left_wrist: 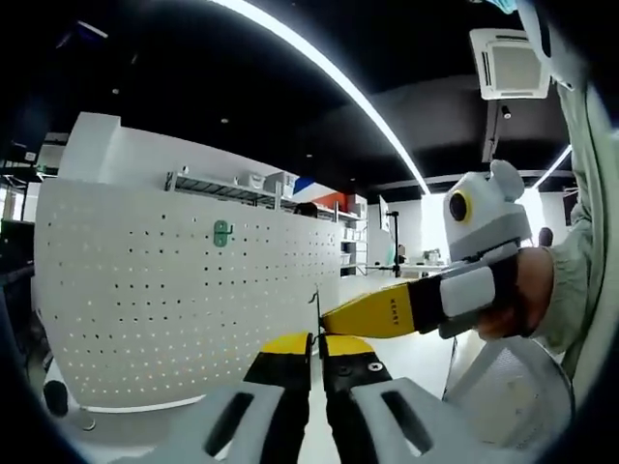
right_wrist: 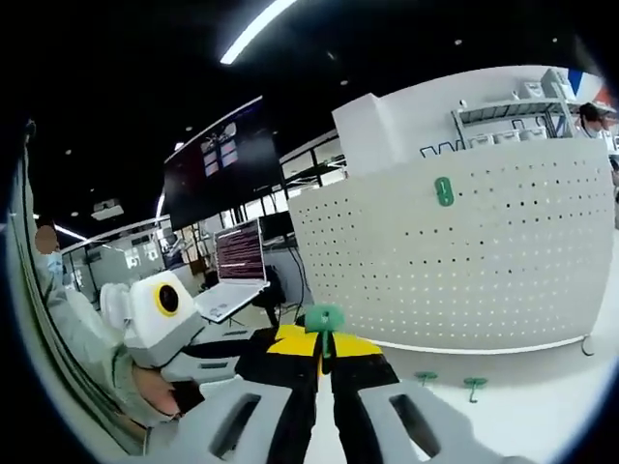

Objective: Insert the hook assembly into the mounting plate slot until the hook locks in place.

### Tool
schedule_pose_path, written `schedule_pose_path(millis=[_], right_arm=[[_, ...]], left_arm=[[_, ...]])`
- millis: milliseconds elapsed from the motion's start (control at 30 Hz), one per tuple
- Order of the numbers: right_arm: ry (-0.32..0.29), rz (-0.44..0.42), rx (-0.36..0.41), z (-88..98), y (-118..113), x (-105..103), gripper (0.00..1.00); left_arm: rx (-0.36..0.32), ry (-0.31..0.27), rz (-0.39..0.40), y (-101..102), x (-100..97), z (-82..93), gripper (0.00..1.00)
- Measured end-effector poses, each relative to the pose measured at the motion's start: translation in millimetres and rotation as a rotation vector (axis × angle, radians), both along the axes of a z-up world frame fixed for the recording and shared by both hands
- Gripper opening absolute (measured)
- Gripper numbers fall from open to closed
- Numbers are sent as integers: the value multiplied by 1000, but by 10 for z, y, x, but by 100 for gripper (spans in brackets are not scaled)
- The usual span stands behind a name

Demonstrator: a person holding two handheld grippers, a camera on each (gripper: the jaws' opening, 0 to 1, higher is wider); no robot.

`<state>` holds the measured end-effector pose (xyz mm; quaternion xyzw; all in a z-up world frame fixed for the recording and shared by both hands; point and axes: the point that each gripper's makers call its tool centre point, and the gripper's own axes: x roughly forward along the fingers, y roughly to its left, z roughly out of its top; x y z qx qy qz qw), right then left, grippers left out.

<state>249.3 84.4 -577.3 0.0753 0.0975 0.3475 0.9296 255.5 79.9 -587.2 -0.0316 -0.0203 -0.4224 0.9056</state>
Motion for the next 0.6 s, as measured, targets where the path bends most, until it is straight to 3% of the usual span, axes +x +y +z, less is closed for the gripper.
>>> schedule_pose_path(millis=[367,600], right_arm=[[14,5,-16,-60,-5,-11,1],[16,9,-14,-67,15,-22,1]], left_arm=[[21,46,-1,-2,-7,-81,4],[35,37,6,16,-14,-88,5]])
